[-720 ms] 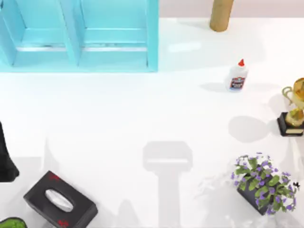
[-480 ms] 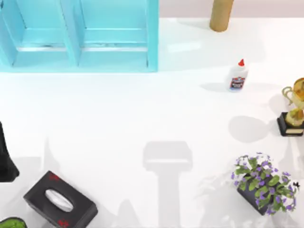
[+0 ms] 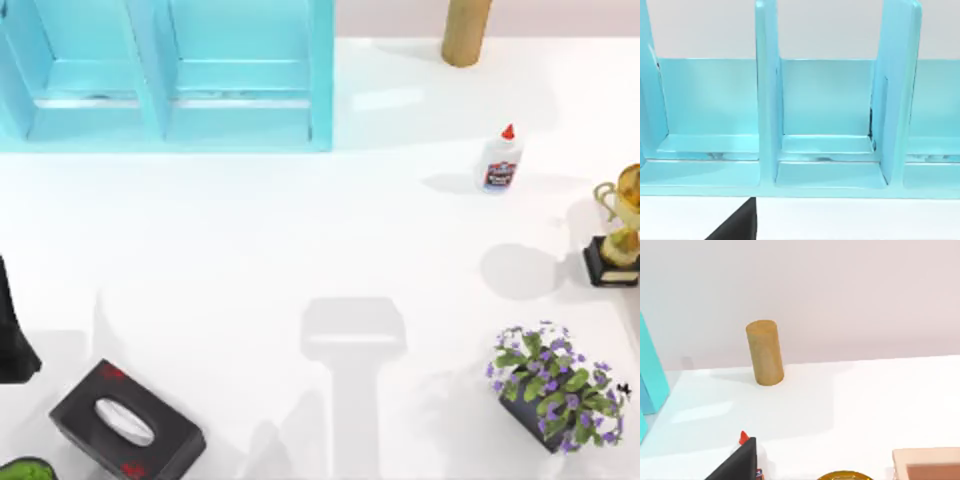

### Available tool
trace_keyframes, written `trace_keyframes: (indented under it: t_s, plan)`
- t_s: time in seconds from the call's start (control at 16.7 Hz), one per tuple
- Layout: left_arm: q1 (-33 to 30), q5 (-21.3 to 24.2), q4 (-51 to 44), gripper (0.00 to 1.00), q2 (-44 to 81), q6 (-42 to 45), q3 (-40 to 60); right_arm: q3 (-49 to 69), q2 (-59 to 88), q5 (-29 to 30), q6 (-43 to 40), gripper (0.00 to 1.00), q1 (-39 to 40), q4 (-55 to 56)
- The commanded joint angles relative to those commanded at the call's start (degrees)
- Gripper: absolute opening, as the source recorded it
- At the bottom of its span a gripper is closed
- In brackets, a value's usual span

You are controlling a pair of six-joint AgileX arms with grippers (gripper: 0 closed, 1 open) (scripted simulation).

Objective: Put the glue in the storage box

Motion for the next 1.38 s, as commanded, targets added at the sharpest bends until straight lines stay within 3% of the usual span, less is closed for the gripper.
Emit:
trace_keyframes:
  t_s: [0.36, 0.72, 1.02, 1.38]
  plan:
    - [0.00, 0.00, 0.00, 1.00, 0.00, 0.00, 0.00, 26.23, 38.14, 4.22, 5.80, 1.00, 6.44, -5.24]
    - [0.00, 0.00, 0.00, 1.00, 0.00, 0.00, 0.00, 37.94, 63.47, 9.37, 9.85, 1.00, 13.40, -8.40]
    - [0.00, 0.00, 0.00, 1.00, 0.00, 0.00, 0.00, 41.65, 74.80, 12.75, 11.75, 1.00, 16.97, -9.95]
    - [0.00, 0.00, 0.00, 1.00, 0.00, 0.00, 0.00, 41.79, 75.59, 13.04, 11.91, 1.00, 16.88, -10.13]
